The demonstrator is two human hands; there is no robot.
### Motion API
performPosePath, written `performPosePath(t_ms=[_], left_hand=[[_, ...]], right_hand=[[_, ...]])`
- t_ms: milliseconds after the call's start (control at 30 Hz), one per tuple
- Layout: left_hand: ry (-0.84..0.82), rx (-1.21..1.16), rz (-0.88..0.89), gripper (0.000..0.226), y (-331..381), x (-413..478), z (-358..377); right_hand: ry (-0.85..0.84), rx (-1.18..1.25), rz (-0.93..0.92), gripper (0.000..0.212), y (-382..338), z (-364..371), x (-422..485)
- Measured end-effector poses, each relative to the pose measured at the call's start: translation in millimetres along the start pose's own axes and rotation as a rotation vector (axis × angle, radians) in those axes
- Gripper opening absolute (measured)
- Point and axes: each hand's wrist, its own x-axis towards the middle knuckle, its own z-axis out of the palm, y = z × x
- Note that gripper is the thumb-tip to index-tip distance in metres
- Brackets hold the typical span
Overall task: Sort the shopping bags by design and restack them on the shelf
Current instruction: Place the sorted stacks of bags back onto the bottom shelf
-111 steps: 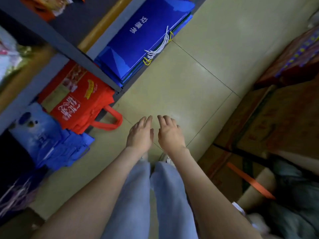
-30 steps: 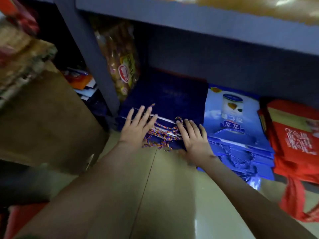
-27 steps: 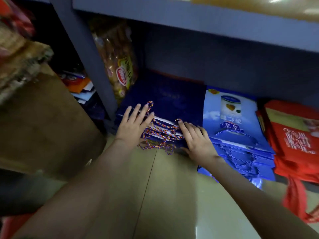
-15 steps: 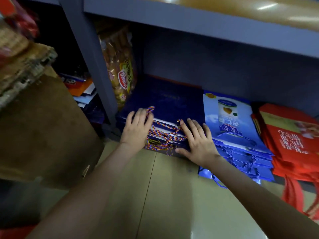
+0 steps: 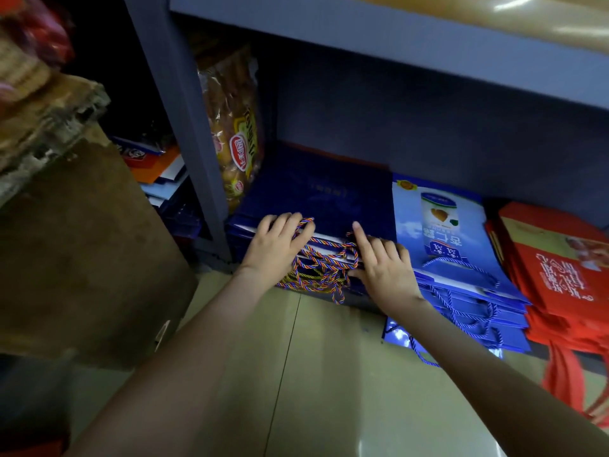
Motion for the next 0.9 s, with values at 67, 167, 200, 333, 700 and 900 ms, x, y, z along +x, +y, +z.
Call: performPosePath(t_ms=[67,167,200,333,700,900], left_hand=[[0.033,-0.017,-0.002,0.080,0.1,1.6,-6.8],[0.126,-0.005,0.023,0.057,4.9,-3.6,-7.9],[0.173,0.003,0.038,0.052,6.4,-8.1,-6.4],[0.424,-0.009,0.070,0.038,9.1,-36.7,1.7],[0.101,-0.019,-0.265,0.121,-16.5,-38.6,27.2],[0.189,0.060,-0.267,0.065,-21.4,-22.8,28.1]], right_hand=[[0.002,0.046,0.006,0.101,-1.1,-0.7,-1.8],[-0.032,0.014,-0.037,0.096,-3.7,-4.9,-11.0],[-0.019,-0.021,-0.057,0.087,-4.4,-6.5,-15.5],[0.050,-0.084,-0.147,0.058,-14.1,-12.1,-38.2],[-0.070,-0.054,-0.049,0.118,0.8,10.1,-12.2],[-0.062,-0.031,-0.085,0.108,5.3,3.8,-1.7]])
